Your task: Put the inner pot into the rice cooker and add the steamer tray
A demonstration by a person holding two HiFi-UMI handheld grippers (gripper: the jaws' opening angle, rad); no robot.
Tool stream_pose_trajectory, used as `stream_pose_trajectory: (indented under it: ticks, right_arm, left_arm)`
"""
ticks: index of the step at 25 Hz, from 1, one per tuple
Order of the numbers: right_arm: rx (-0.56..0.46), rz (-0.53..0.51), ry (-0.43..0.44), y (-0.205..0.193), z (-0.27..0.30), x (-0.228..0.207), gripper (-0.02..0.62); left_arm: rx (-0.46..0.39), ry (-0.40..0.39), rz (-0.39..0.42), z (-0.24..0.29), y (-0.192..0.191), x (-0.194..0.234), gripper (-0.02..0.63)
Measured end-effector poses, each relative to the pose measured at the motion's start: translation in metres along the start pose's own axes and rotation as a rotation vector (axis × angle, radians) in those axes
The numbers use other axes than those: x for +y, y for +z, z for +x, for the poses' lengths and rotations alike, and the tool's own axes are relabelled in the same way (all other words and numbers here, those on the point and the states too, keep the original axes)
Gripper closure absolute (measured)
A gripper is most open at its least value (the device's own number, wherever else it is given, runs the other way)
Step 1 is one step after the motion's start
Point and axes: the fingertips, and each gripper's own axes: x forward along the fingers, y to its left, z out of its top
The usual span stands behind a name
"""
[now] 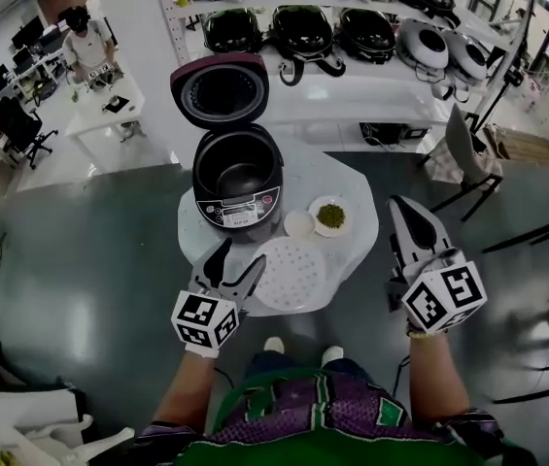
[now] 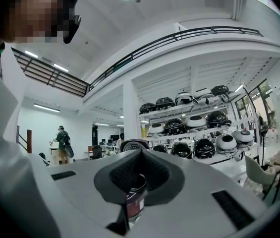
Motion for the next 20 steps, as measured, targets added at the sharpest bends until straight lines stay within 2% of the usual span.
stream_pose_trajectory:
  ticks: [14,20]
  right_arm:
    - [0.070,0.013,-0.084,-0.046,-0.006,-0.004,0.589]
    - [0.089,0.019,-0.119,-0.055,-0.009,-0.008,0.589]
  left_arm:
    - [0.218,-0.026,0.034,0.049,-0.102,0.031,0.284]
    - [0.270,-0.034,0.043,0.066,-0.130,0.042,0.284]
